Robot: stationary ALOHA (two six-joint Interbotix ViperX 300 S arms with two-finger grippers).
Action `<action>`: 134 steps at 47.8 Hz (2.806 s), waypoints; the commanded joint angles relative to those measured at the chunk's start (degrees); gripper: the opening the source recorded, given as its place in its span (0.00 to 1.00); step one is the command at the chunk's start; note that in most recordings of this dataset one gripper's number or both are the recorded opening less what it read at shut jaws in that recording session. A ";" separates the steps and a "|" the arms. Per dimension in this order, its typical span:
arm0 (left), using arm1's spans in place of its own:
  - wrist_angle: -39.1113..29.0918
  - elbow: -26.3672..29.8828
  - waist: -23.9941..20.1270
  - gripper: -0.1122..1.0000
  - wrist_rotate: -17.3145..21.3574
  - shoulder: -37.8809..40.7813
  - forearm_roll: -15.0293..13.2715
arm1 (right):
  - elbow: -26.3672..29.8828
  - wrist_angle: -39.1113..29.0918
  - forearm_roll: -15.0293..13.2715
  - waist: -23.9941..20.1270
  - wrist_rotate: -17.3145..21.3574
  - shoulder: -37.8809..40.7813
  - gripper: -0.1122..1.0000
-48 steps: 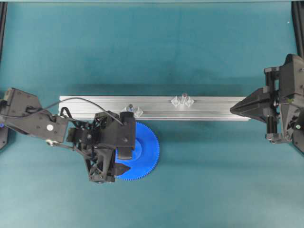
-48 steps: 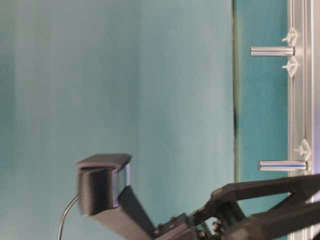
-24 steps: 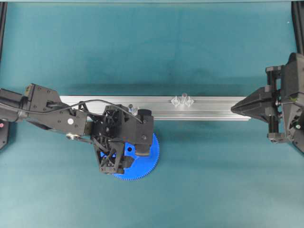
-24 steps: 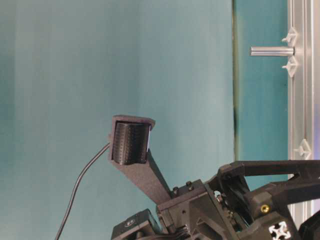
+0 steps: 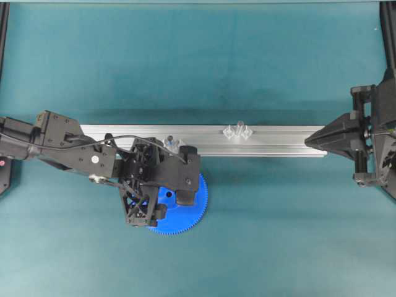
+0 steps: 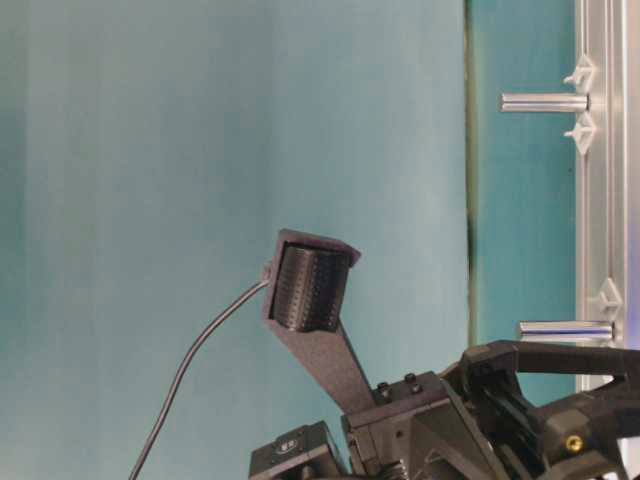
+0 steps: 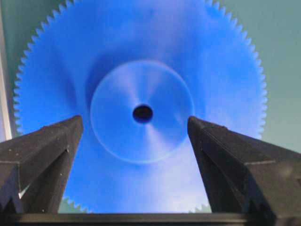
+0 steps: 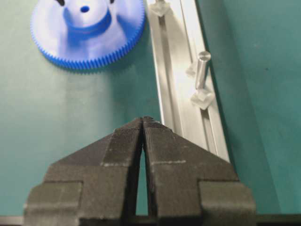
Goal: Insert the large gear onto the shaft.
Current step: 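Close the left gripper on the gear hub and lift it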
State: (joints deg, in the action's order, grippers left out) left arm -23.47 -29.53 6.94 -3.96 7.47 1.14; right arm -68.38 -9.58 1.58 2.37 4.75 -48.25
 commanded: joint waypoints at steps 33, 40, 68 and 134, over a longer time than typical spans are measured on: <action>-0.18 2.81 0.70 0.92 -0.79 1.85 0.09 | 0.26 0.44 0.00 0.09 0.53 -0.09 0.20; -0.26 2.55 0.97 0.92 -0.70 2.02 0.09 | 0.00 0.35 0.09 0.09 0.62 -0.44 0.20; -3.96 2.37 2.55 0.92 -0.70 3.25 0.18 | -0.18 0.09 0.26 0.09 0.70 -1.23 0.20; -11.60 5.01 3.34 0.92 1.58 4.83 0.09 | -1.67 -2.46 0.18 0.09 1.32 -6.50 0.19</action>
State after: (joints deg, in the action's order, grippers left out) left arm -34.28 -24.87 9.32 -2.64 12.30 1.32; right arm -70.58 -12.39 1.67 2.37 5.54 -54.93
